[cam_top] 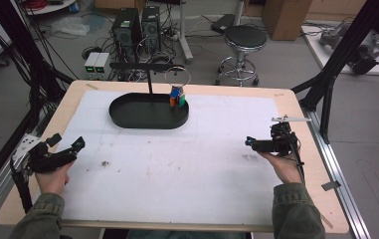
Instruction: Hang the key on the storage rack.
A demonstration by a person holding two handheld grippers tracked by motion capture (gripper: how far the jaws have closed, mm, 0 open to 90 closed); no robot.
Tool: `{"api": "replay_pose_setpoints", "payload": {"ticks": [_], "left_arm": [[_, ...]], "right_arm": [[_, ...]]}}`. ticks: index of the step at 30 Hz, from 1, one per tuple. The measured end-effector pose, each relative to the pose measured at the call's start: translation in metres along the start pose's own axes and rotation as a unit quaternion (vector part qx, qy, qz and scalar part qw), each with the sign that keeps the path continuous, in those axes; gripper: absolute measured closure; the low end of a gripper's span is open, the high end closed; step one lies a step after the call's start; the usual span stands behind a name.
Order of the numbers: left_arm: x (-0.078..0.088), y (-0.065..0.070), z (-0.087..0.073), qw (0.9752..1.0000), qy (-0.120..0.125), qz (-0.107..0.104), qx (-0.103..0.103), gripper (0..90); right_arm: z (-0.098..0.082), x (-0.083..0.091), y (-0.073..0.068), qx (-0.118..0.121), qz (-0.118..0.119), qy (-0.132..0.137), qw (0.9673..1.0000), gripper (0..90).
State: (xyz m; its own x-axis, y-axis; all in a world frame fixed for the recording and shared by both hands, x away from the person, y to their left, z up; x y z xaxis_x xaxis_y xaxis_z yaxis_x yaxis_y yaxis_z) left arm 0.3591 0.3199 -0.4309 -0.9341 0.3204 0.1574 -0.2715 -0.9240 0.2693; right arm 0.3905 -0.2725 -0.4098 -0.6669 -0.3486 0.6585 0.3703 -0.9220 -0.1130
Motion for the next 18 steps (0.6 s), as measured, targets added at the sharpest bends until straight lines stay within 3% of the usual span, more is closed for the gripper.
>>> {"api": "replay_pose_setpoints", "payload": {"ticks": [2,18], "left_arm": [[0.000,0.000,0.000,1.0000,-0.001,0.000,0.000,1.7],[-0.001,0.000,-0.001,1.0000,-0.003,0.000,0.000,1.7]], "right_arm": [[-0.004,0.000,0.000,0.008,-0.007,-0.002,0.9999,0.5],[-0.037,0.004,0.000,-0.003,-0.019,0.033,0.9993,0.5]]}}
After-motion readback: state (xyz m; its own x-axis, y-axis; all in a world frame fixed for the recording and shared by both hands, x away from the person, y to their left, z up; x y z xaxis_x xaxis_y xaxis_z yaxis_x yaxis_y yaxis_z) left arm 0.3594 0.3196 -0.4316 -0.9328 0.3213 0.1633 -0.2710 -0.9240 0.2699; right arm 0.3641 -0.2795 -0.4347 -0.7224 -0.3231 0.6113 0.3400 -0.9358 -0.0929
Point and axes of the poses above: each handheld gripper's, and its own axes: x roughly backward along the jaws, z roughly out of its top, y roughly to its right, the point moved 7 cm from there along -x, roughly forward along the jaws, and after that the axes turned 1 degree about x, right-handed, at the moved point
